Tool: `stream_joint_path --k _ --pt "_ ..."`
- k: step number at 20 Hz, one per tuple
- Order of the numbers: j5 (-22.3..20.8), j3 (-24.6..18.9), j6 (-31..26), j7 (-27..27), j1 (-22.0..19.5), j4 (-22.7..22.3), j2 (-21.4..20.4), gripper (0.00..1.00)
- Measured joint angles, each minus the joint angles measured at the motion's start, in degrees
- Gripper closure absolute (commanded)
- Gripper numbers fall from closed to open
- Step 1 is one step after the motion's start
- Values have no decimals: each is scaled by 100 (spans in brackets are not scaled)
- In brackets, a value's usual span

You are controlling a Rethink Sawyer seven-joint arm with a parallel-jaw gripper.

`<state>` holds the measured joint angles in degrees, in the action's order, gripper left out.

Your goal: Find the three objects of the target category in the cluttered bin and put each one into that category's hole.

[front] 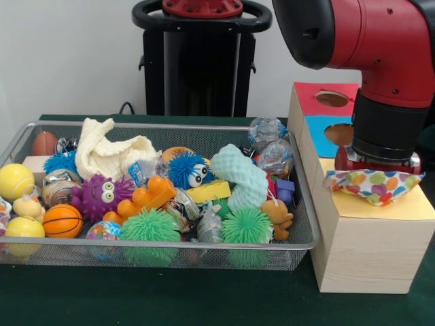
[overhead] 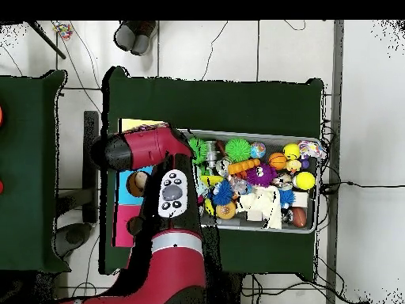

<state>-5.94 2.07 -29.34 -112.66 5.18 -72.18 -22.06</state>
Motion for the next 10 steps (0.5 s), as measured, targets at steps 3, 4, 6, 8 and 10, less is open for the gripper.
stream_joint_path --k 3,4,6,8,10 --pt "0 0 11 0 2 -92 -61 0" --pt "0 -1 11 0 9 -174 -137 0" --pt "5 0 9 0 18 -241 -211 0" --pt "11 2 4 0 33 -331 -317 0" --pt "11 2 -34 0 55 -418 -441 0"
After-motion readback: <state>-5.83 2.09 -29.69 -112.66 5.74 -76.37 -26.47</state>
